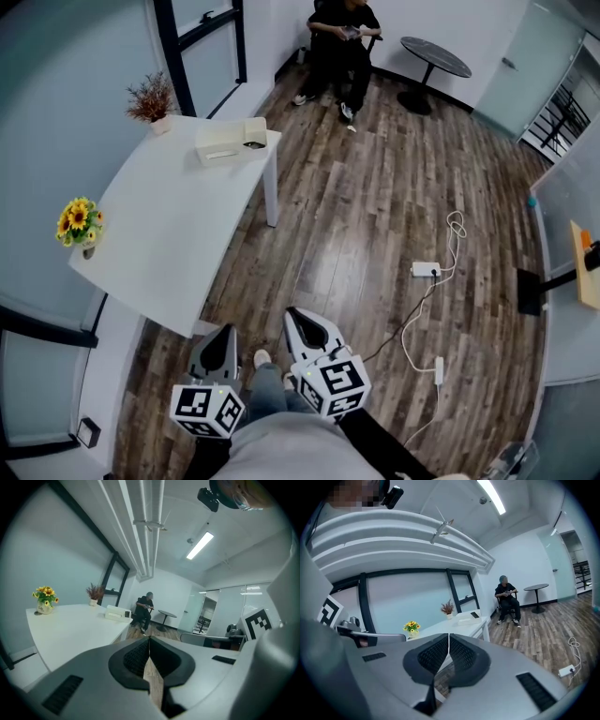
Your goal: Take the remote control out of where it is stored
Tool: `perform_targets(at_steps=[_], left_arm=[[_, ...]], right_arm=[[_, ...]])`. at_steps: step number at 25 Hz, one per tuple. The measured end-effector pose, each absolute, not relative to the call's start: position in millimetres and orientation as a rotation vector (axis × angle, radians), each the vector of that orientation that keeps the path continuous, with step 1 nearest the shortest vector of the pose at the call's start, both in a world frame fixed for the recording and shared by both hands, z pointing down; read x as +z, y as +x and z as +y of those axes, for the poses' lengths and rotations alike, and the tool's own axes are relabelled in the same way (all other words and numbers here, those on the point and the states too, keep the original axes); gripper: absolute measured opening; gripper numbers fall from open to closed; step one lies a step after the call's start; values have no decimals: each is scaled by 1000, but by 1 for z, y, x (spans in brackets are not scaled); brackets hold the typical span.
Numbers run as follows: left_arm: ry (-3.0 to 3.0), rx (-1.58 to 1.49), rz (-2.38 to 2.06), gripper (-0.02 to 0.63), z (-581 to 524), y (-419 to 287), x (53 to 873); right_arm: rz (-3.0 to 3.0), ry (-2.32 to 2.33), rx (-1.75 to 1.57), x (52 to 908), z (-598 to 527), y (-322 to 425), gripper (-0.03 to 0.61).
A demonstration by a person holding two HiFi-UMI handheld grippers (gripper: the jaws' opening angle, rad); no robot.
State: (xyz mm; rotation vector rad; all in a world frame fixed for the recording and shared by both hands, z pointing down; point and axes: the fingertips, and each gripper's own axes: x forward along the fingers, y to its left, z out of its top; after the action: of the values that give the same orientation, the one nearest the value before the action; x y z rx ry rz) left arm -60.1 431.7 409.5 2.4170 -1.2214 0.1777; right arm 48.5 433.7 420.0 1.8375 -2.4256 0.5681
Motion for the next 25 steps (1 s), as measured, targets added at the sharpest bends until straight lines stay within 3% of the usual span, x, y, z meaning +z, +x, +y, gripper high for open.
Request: perform_targets(at_steps=[25], left_arm=[[2435, 142, -1180, 9, 201, -62, 415]], right_arm=[[-2346, 1926, 515, 423, 203, 64, 8]])
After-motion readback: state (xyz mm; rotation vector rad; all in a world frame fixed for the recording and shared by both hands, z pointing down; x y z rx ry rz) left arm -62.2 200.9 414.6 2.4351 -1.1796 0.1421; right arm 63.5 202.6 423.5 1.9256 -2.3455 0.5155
